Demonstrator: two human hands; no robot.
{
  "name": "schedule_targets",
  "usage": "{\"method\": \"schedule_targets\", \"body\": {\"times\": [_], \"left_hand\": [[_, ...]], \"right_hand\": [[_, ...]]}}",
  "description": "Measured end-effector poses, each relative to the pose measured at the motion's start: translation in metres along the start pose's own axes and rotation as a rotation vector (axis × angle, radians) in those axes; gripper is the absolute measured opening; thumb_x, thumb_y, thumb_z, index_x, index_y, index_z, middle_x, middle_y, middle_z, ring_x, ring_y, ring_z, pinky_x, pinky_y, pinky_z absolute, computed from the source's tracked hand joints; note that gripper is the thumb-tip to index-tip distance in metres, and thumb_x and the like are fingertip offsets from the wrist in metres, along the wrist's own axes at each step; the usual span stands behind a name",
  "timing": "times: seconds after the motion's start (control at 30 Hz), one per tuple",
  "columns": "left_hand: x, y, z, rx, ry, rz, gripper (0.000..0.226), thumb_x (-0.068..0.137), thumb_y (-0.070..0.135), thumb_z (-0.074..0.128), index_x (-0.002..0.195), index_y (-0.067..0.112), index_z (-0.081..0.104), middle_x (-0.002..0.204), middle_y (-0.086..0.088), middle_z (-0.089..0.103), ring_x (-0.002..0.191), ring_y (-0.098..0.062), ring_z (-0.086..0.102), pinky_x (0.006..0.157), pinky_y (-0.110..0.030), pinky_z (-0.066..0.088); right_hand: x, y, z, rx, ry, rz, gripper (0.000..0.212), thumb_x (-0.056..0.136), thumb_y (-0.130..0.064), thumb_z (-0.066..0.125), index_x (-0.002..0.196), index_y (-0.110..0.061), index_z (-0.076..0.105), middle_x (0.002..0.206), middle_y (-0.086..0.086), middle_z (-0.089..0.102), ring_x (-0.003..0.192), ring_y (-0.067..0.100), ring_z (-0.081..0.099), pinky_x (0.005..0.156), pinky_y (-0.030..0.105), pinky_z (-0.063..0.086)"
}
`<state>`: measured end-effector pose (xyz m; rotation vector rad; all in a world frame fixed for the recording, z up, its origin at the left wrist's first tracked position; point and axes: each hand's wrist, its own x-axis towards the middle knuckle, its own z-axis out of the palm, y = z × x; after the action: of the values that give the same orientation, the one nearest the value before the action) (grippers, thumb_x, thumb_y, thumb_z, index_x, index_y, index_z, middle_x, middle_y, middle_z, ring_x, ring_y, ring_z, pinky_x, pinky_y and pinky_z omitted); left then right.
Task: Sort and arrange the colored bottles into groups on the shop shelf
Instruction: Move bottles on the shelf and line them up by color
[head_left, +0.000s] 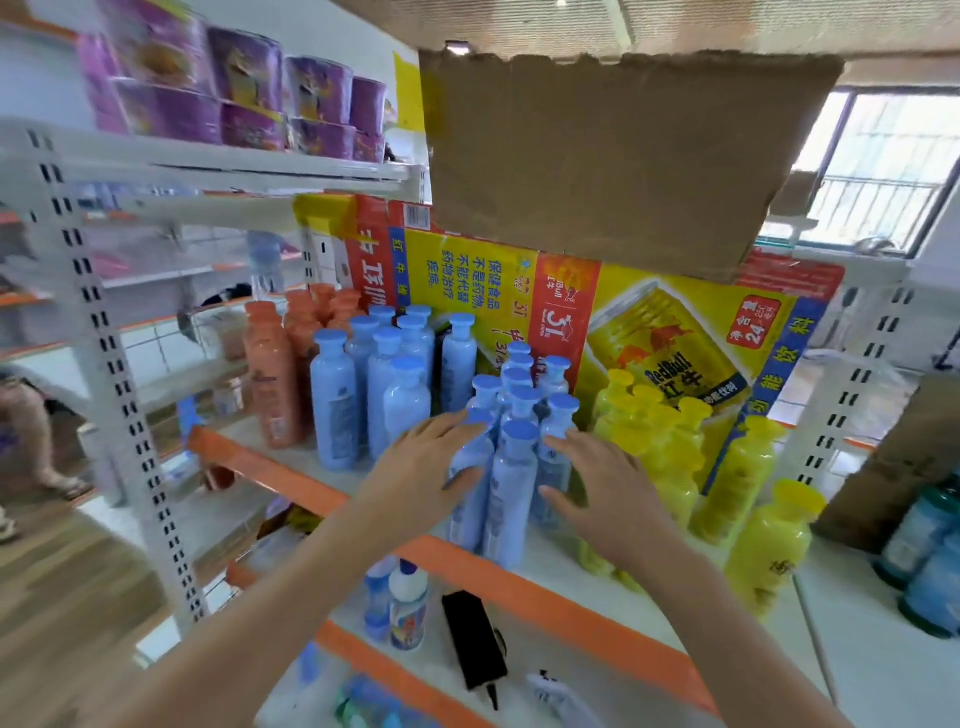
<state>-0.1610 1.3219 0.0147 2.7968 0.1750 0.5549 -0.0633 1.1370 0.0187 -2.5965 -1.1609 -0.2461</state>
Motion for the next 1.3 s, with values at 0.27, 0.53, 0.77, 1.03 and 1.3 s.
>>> {"method": "schedule_targets", "body": {"times": [0.27, 0.53, 0.77, 1.03, 1.3], "left_hand": [[-0.018, 0.0, -0.002, 0.076, -0.095, 0.035, 0.05, 0.096, 0.034, 0.041, 0.142, 0.03, 0.024, 0.152, 0.01, 0.018, 0.14, -0.01, 0.018, 0.11, -0.027, 0.018], [0.002, 0.029, 0.025, -0.022, -0.102, 0.212, 0.047, 0.095, 0.034, 0.043, 0.14, 0.026, 0.032, 0.149, 0.006, 0.026, 0.138, -0.014, 0.023, 0.109, -0.03, 0.022], [0.025, 0.081, 0.055, -0.099, -0.162, 0.361, 0.049, 0.095, 0.035, 0.043, 0.141, 0.029, 0.028, 0.151, 0.01, 0.02, 0.139, -0.012, 0.021, 0.113, -0.034, 0.02], [0.07, 0.122, 0.072, -0.127, -0.18, 0.446, 0.05, 0.094, 0.037, 0.043, 0.141, 0.032, 0.027, 0.151, 0.013, 0.02, 0.139, -0.01, 0.019, 0.112, -0.034, 0.022], [0.139, 0.165, 0.098, -0.187, -0.181, 0.4, 0.048, 0.094, 0.038, 0.043, 0.14, 0.03, 0.031, 0.148, 0.01, 0.026, 0.136, -0.011, 0.025, 0.11, -0.031, 0.025]], "right_hand": [[-0.016, -0.011, 0.004, 0.025, -0.001, -0.009, 0.051, 0.094, -0.044, 0.042, 0.142, -0.038, 0.026, 0.152, -0.011, 0.023, 0.14, 0.008, 0.019, 0.112, 0.026, 0.015], [-0.057, 0.008, -0.002, -0.021, 0.049, 0.17, 0.05, 0.094, -0.041, 0.045, 0.141, -0.038, 0.028, 0.151, -0.01, 0.026, 0.139, 0.011, 0.023, 0.111, 0.029, 0.018], [-0.098, 0.046, -0.019, -0.096, 0.104, 0.341, 0.049, 0.093, -0.042, 0.046, 0.139, -0.038, 0.032, 0.149, -0.011, 0.029, 0.138, 0.012, 0.025, 0.11, 0.031, 0.022], [-0.098, 0.098, -0.03, -0.067, 0.206, 0.394, 0.049, 0.092, -0.038, 0.049, 0.139, -0.03, 0.036, 0.144, -0.008, 0.038, 0.135, 0.014, 0.029, 0.107, 0.029, 0.027], [-0.073, 0.171, -0.046, 0.013, 0.177, 0.346, 0.051, 0.089, -0.04, 0.053, 0.138, -0.034, 0.037, 0.14, -0.01, 0.041, 0.131, 0.015, 0.037, 0.108, 0.035, 0.031]]}}
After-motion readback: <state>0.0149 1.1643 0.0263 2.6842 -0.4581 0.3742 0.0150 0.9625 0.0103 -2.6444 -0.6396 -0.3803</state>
